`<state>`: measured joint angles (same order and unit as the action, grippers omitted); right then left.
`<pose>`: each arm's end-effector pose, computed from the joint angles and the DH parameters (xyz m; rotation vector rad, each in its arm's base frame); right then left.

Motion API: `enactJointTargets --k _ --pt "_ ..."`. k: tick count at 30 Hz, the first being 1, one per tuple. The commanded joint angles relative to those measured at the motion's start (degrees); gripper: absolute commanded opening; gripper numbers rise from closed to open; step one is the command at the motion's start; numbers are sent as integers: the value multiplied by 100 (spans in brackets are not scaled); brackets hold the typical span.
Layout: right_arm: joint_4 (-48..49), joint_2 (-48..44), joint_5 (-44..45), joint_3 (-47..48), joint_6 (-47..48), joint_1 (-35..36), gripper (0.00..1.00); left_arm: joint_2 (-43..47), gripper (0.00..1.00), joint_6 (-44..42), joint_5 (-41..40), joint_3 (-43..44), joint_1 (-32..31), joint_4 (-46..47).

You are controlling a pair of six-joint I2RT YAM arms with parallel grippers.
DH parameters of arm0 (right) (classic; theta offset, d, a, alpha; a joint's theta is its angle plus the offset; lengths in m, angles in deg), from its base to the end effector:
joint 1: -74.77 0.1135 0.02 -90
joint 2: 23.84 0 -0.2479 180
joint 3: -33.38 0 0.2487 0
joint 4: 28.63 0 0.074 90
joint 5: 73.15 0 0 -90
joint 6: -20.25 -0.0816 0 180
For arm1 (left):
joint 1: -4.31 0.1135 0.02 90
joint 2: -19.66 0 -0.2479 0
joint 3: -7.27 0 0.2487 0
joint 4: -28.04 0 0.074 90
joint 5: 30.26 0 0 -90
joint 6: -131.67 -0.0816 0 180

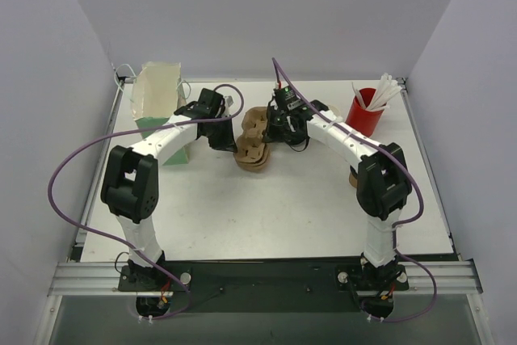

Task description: Pack the takeout coffee

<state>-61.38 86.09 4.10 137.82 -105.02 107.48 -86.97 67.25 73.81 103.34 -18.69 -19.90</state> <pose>0.3880 0.2706 0.2277 -0.0755 2.3713 0.8620 0.3747 -0.1806 0.1749 0.0328 2.6758 -0.6111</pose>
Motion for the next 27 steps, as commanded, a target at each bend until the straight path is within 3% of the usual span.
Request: enactJointTargets --k 1,14,17,19,22,27 --pt "-476 230 194 321 64 -10 0 318 0 -159 -27 77 -73 190" --pt "102 -41 80 -65 -112 -54 0 327 0 -194 -149 34 -125 225" --pt "314 -174 54 -206 -121 -89 0 467 13 -203 -193 -54 -134 347" --pt "410 -235 -86 -258 -165 -159 0 503 29 -212 -229 -28 -125 339" --pt "727 -314 -271 -364 -235 -256 0 573 40 -264 -334 -2 -108 321" --pt "1008 -358 -526 -294 -314 -361 0 696 49 -282 -475 51 -73 322"
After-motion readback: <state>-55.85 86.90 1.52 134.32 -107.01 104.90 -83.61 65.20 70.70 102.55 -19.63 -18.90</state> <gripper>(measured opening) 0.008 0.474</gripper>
